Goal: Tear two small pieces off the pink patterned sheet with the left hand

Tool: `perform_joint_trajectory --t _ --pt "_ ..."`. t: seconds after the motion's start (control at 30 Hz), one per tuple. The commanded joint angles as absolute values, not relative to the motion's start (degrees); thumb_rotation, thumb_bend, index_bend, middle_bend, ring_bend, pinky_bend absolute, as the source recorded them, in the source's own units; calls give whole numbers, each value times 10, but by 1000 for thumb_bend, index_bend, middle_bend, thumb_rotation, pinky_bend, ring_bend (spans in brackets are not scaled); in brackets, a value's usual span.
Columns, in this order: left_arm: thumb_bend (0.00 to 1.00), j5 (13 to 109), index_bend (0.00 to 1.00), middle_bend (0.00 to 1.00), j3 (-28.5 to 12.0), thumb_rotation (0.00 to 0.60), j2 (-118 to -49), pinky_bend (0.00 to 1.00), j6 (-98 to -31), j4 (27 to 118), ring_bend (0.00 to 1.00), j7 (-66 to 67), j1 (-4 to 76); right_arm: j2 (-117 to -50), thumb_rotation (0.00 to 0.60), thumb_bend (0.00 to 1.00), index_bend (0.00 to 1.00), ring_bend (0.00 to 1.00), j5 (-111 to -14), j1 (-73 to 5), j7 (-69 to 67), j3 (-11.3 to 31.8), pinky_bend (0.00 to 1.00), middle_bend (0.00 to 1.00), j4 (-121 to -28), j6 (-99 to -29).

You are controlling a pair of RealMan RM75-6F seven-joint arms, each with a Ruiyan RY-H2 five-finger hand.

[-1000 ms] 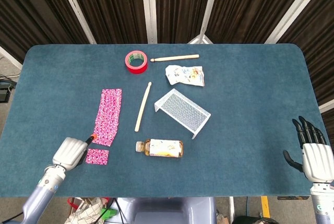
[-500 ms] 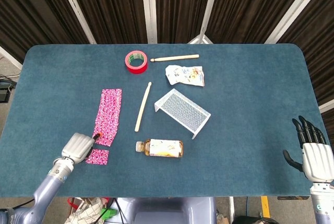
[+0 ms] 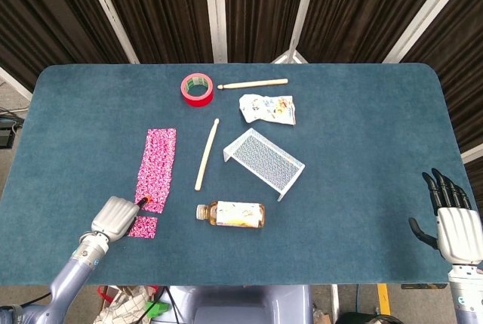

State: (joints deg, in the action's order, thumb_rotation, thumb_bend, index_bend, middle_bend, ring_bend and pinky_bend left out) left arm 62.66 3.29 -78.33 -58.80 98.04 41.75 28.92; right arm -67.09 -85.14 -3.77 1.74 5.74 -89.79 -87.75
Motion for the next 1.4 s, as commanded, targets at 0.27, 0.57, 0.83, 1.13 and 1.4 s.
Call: perform_joint_trajectory --t 0.27,0.57,0.83,1.13,1.4 --pt "843 612 180 854 40 600 -785 637 -596 975 737 429 288 -670 600 321 39 88 -851 -38 18 58 144 44 -899 -877" --pt "843 603 180 854 52 600 -775 637 -612 975 737 443 282 -670 600 321 39 88 -852 -36 19 58 144 44 -902 -881" --pt "843 592 179 854 57 600 -767 637 -619 962 737 455 279 -671 600 321 39 88 -851 -36 19 58 144 44 -901 -880" --pt "843 576 179 854 68 600 -755 637 -623 943 737 460 270 -668 600 320 39 88 -853 -37 19 59 144 44 -907 -881" --pt "843 590 179 854 73 600 -737 637 -641 949 737 445 255 -670 600 320 39 88 -851 -36 19 58 144 44 -906 -881"
